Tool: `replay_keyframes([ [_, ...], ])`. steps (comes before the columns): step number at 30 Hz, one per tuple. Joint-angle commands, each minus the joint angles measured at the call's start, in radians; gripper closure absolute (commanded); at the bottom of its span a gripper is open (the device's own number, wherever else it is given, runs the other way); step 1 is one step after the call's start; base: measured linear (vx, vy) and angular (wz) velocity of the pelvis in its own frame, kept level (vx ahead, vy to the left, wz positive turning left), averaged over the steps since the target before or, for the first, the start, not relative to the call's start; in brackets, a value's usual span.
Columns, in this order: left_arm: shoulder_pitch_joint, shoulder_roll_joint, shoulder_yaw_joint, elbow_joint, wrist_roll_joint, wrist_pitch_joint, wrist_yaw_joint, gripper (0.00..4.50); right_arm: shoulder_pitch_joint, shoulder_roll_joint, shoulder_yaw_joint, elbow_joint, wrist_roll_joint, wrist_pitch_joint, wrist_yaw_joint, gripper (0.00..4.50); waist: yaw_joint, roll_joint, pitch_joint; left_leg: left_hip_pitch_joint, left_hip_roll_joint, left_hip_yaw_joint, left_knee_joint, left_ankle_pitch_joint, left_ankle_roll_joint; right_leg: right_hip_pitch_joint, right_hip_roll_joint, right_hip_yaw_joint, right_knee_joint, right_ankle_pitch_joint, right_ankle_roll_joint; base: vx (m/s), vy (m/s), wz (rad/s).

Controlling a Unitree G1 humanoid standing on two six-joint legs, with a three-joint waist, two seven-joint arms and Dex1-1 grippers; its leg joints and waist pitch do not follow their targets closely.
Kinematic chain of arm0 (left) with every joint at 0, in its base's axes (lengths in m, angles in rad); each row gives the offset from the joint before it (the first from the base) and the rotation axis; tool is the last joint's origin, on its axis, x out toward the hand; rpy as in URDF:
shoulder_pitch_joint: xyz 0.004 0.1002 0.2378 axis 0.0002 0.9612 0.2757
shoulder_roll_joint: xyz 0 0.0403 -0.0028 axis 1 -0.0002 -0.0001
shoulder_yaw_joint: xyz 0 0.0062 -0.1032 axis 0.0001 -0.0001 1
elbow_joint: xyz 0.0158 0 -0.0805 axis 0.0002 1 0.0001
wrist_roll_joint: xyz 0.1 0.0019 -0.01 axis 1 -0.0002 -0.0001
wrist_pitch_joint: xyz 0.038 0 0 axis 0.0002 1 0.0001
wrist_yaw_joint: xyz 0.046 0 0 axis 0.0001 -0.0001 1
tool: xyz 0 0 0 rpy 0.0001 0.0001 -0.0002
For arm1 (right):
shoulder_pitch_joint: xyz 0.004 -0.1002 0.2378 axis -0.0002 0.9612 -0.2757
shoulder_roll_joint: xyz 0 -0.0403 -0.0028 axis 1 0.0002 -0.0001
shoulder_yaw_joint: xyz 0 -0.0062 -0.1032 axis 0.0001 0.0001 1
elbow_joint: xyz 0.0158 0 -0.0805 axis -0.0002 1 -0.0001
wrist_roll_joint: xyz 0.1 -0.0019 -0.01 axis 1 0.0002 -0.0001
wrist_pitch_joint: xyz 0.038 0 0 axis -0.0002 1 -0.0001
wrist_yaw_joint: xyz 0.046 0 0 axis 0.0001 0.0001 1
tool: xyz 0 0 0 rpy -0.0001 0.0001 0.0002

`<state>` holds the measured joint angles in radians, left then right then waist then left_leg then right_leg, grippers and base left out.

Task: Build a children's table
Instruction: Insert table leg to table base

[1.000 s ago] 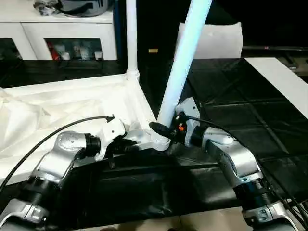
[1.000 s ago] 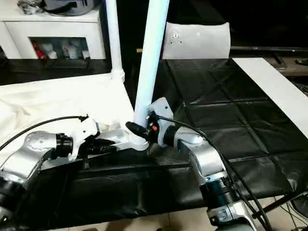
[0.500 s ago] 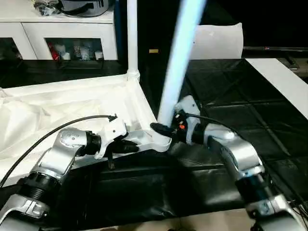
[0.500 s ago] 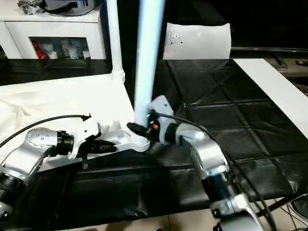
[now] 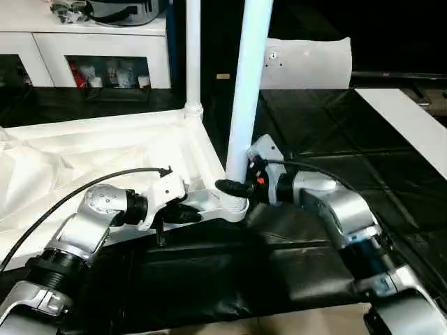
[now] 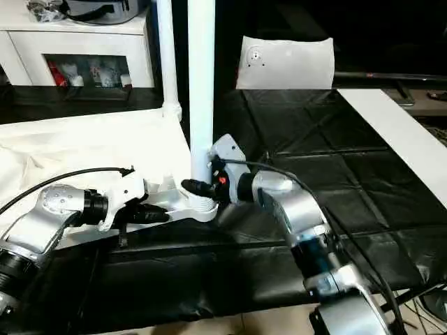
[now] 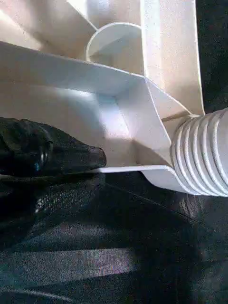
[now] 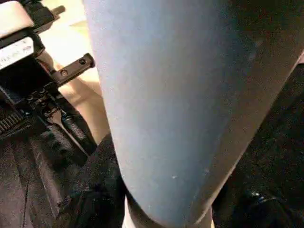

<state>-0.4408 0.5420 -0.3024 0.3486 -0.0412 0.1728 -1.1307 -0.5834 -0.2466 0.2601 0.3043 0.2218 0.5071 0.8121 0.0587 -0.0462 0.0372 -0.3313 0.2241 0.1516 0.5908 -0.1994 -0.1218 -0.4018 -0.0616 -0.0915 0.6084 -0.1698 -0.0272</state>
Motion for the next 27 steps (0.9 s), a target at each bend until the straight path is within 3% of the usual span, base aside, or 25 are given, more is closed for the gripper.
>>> replay_keyframes([
  [1, 0.013, 0.001, -0.042, -0.002, 0.031, -0.013, -0.009, 4.5, 0.026, -0.014, 0.013, 0.06, -0.031, 0.026, -0.005, 2.61, 0.0, 0.017, -0.047, -0.005, 0.003, 0.008, -0.076, -0.247, -0.011, 0.048, -0.067, 0.053, -0.087, -0.401, -0.1, 0.0, 0.0, 0.0],
  [6, 0.019, -0.012, -0.016, -0.011, 0.008, 0.06, 0.018, 4.5, 0.045, -0.01, -0.004, 0.024, -0.01, 0.026, -0.005, 2.61, 0.003, 0.016, -0.044, -0.003, 0.002, 0.009, -0.076, -0.27, -0.011, 0.044, -0.067, 0.05, -0.092, -0.445, -0.091, 0.0, 0.0, 0.0],
  [7, 0.023, -0.015, -0.013, -0.018, -0.003, 0.081, 0.012, 4.5, 0.058, -0.008, -0.003, 0.018, -0.01, 0.022, -0.009, 2.61, 0.003, 0.021, -0.045, -0.003, 0.002, 0.007, -0.077, -0.27, -0.012, 0.045, -0.067, 0.05, -0.092, -0.446, -0.089, 0.0, 0.0, 0.0],
  [8, 0.024, -0.016, -0.012, -0.019, -0.005, 0.084, 0.011, 4.06, 0.059, -0.008, -0.003, 0.017, -0.009, 0.021, -0.009, 2.61, 0.001, 0.018, -0.044, -0.003, 0.001, 0.008, -0.077, -0.277, -0.011, 0.044, -0.067, 0.049, -0.095, -0.458, -0.083, 0.0, 0.0, 0.0],
  [14, 0.016, -0.036, -0.021, -0.006, 0.014, 0.07, 0.039, 3.52, 0.098, 0.0, -0.011, -0.016, -0.006, 0.022, -0.02, 2.61, 0.001, 0.022, -0.045, -0.003, 0.001, 0.007, -0.077, -0.281, -0.008, 0.043, -0.065, 0.049, -0.096, -0.443, -0.087, 0.0, 0.0, 0.0],
  [15, 0.012, -0.037, -0.025, -0.002, 0.022, 0.07, 0.042, 3.48, 0.102, 0.001, -0.012, -0.022, -0.007, 0.024, -0.022, 2.61, 0.002, 0.029, -0.045, -0.002, 0.0, 0.006, -0.077, -0.287, -0.009, 0.043, -0.065, 0.048, -0.096, -0.452, -0.084, 0.0, 0.0, 0.0],
  [16, 0.011, -0.035, -0.029, 0.0, 0.028, 0.066, 0.039, 3.48, 0.104, 0.001, -0.013, -0.025, -0.008, 0.024, -0.023, 2.61, 0.0, 0.025, -0.045, -0.003, -0.001, 0.007, -0.077, -0.294, -0.007, 0.042, -0.065, 0.047, -0.1, -0.466, -0.079, 0.0, 0.0, 0.0],
  [24, -0.007, -0.043, -0.024, 0.024, 0.028, 0.053, 0.03, 3.47, 0.122, -0.002, -0.017, -0.05, -0.007, 0.029, -0.032, 2.61, -0.001, 0.032, -0.044, -0.001, -0.003, 0.005, -0.076, -0.306, -0.002, 0.039, -0.065, 0.045, -0.109, -0.508, -0.06, 0.0, 0.0, 0.0],
  [27, -0.006, -0.032, -0.034, 0.03, 0.038, 0.055, 0.014, 3.83, 0.126, -0.002, -0.016, -0.055, -0.009, 0.028, -0.035, 2.61, -0.001, 0.034, -0.044, -0.002, -0.002, 0.004, -0.078, -0.31, -0.001, 0.039, -0.065, 0.044, -0.108, -0.509, -0.059, 0.0, 0.0, 0.0],
])
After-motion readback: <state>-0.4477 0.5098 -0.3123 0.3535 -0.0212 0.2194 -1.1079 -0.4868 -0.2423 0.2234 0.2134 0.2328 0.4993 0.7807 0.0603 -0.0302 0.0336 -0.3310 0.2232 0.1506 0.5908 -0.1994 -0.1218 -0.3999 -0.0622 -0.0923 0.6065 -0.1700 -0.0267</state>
